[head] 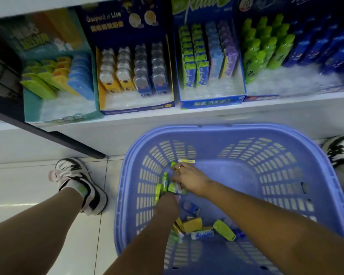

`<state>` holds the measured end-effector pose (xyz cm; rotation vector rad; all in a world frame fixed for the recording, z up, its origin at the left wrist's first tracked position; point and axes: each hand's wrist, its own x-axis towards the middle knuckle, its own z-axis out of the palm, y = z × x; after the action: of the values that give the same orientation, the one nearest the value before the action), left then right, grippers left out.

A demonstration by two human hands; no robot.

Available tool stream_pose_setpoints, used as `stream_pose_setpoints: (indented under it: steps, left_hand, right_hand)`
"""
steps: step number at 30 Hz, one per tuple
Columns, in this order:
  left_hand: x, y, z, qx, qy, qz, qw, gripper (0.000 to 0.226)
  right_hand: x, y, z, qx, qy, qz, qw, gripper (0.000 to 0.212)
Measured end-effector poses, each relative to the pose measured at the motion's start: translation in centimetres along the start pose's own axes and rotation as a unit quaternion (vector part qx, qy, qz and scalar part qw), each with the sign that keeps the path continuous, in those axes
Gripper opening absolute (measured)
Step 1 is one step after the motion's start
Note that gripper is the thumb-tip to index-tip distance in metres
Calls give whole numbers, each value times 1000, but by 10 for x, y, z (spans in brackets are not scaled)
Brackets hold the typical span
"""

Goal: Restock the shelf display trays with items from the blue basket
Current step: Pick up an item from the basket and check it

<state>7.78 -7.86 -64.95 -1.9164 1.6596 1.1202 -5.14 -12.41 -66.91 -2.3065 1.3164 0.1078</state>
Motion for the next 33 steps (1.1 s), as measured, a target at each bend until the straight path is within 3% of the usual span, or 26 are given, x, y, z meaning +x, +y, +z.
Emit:
stream_pose_setpoints:
  steps: [4,7,9,12,14,16,18,22,26,28,33]
  left_hand:
    - [-4,10,-16,68,-21,49,996,45]
    - [-11,18,-34,69,-24,60,995,48]
    - [-19,25,-46,24,-12,81,996,43]
    - [-33,37,-67,-108,17,117,987,25]
    - [-45,47,-82,-169,8,134,976,19]
    - [-61,59,-99,-196,-7,154,968,8]
    - [-83,72,-119,-204,-22,172,964,4]
    - [-131,95,-159,-272,-47,201,940,14]
    - [-168,102,-190,-242,-75,246,936,18]
    - [-177,97,-198,-242,-85,261,931,17]
    - [-178,100,-211,-305,-90,278,906,23]
  right_hand:
    - [-29,11,-10,98,53,65,992,15]
    - [-50,14,-28,176,81,137,972,20]
    - [-63,14,-43,303,123,184,927,18]
    - [-77,11,-70,511,194,220,808,12]
    - [-86,7,-94,592,199,211,752,16]
    - [-94,0,-121,656,198,173,707,19]
    - [-104,-6,-144,683,198,153,686,13]
    - [-120,-13,-179,658,223,125,708,5]
    - [-129,-11,-202,557,263,100,782,40]
    - [-128,-10,-210,504,302,123,800,49]
    - [-122,-3,-232,439,442,155,767,14]
